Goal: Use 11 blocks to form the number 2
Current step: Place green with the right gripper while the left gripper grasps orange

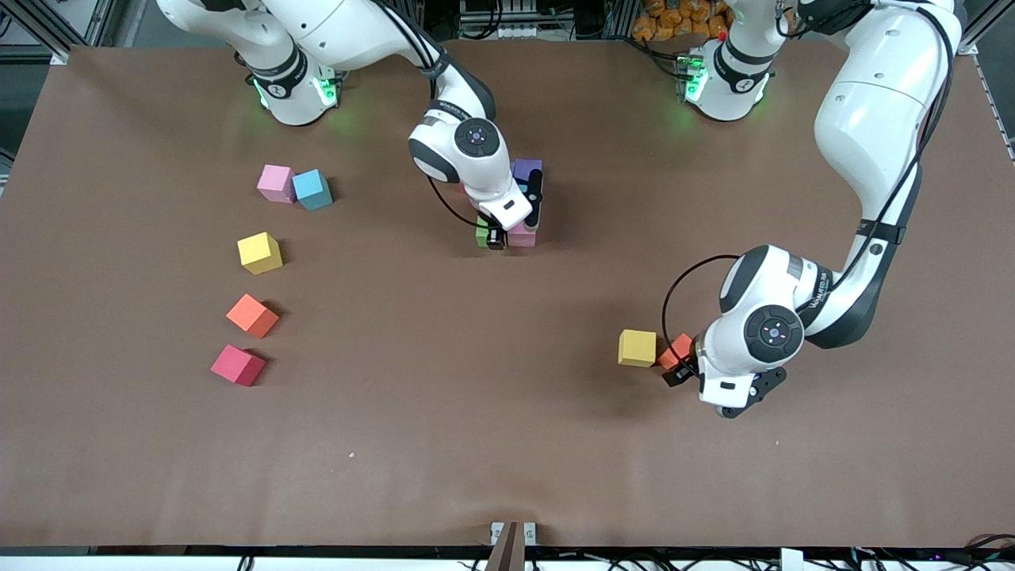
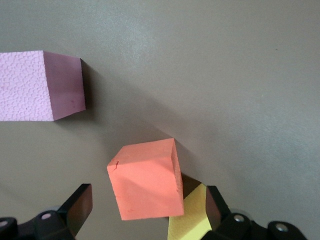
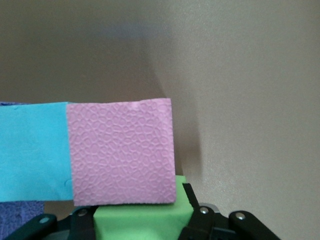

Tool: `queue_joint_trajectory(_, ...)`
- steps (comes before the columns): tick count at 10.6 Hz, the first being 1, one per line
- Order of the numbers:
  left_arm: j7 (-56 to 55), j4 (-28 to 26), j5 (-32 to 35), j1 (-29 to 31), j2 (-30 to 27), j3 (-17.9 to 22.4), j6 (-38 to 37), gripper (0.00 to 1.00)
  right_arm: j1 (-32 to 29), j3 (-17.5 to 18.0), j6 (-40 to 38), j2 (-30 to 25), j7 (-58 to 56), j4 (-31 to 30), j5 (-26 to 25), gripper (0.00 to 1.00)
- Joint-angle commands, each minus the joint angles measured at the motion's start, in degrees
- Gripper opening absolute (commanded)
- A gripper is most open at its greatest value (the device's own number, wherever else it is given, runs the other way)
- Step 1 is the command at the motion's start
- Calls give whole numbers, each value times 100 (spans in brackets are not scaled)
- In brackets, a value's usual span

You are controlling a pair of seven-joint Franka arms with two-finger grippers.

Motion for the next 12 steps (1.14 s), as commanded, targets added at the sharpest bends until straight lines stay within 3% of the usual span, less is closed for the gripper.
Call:
queue_joint_trajectory(1,-94,52,1,3,111,1,107,100,110,-75,-9,62,255,117,-155,79)
queue_joint_trajectory(2,-103,43,-8,3,181,1,125,100,111,-75,-18,53,255,117,-155,98)
queue_joint_trajectory(8,-499,-159,27,21,270,98,328,100,75,-84,-158,-175,247,108,-147,100)
queue_joint_trajectory(12,-499,-159,27,-23,331,98,389,100,49,-40,-1176,-728,194,100,-138,100)
